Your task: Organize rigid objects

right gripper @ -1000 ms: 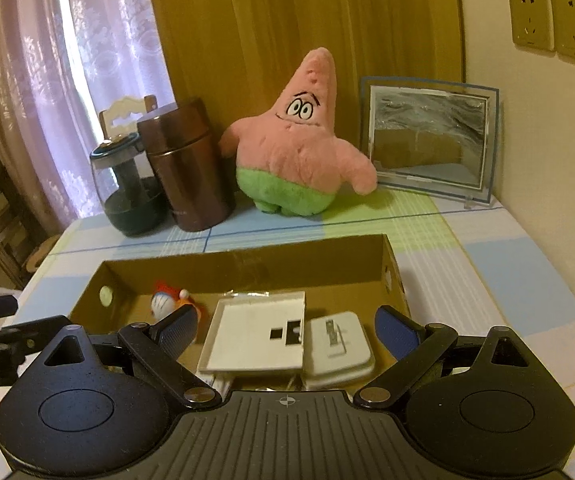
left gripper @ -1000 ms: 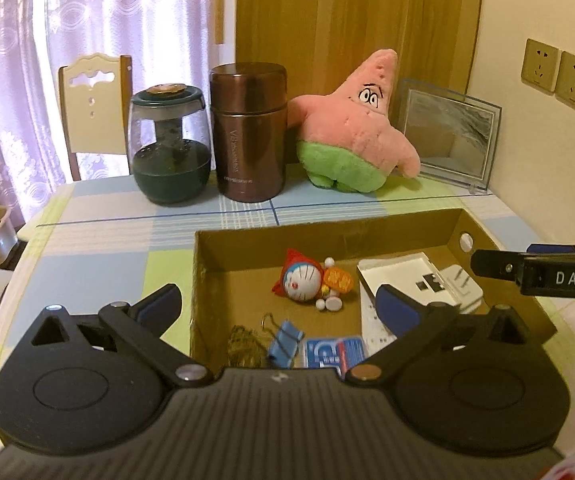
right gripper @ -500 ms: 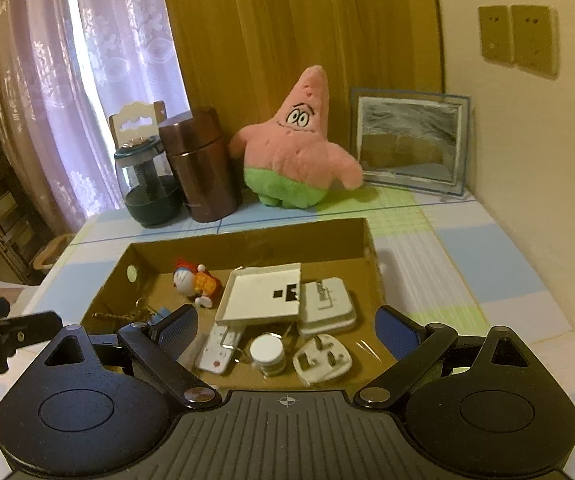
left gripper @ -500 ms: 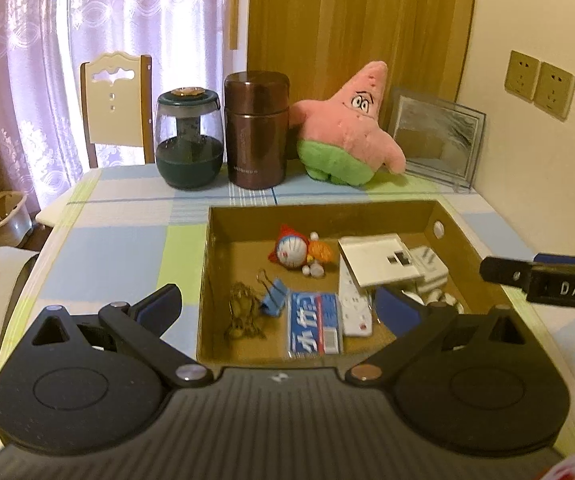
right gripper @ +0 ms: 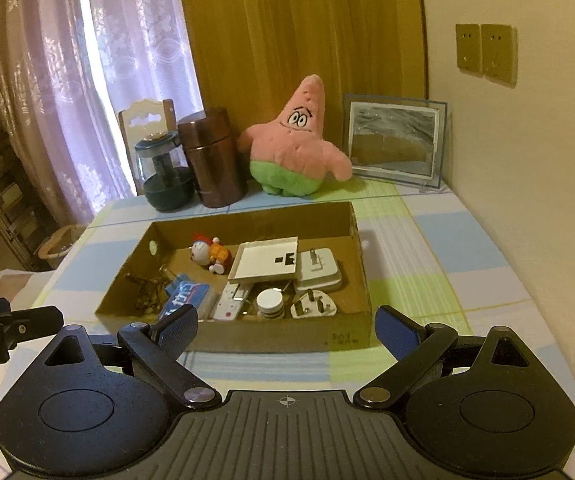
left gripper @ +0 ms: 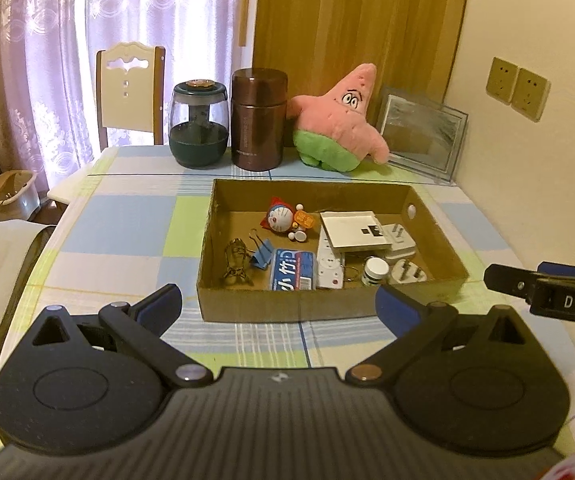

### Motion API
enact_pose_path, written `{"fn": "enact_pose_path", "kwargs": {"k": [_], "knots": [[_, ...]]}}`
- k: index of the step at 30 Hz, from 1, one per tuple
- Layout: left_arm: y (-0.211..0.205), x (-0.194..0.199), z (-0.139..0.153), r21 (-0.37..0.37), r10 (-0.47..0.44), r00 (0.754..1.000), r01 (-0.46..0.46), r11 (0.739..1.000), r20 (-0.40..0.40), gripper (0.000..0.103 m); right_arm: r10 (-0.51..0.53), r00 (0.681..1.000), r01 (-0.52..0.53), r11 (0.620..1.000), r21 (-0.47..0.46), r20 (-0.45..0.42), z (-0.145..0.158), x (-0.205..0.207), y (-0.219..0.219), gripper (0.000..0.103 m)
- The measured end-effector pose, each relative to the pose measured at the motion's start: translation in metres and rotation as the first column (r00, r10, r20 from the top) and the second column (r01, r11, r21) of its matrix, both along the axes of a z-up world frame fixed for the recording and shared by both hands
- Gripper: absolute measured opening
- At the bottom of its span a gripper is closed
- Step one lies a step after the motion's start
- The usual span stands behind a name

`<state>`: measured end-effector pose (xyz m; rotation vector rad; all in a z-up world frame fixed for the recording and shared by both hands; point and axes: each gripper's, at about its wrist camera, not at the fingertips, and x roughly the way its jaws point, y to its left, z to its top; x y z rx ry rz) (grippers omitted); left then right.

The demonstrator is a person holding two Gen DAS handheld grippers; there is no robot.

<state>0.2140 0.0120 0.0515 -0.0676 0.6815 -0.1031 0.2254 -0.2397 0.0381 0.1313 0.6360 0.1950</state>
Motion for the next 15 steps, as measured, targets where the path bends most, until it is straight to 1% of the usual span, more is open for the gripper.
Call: {"fn": "enact_pose_path", "kwargs": {"k": [5, 15], "knots": [[-0.001, -0.029, 0.012, 0.01, 0.012, 1.0, -0.012, 1.0, 0.017, 0.101, 0.01, 1.0, -0.01, 1.0, 0.004, 0.006, 0.011, -0.026, -0.001, 0.093], [-0.006, -0.076, 0.026, 0.013, 0.03, 0.999, -0.03, 0.999, 0.022, 0.101, 0.025, 0.999, -0.025, 1.0, 0.001, 0.028, 0.033, -0.068, 0.0, 0.093]]}}
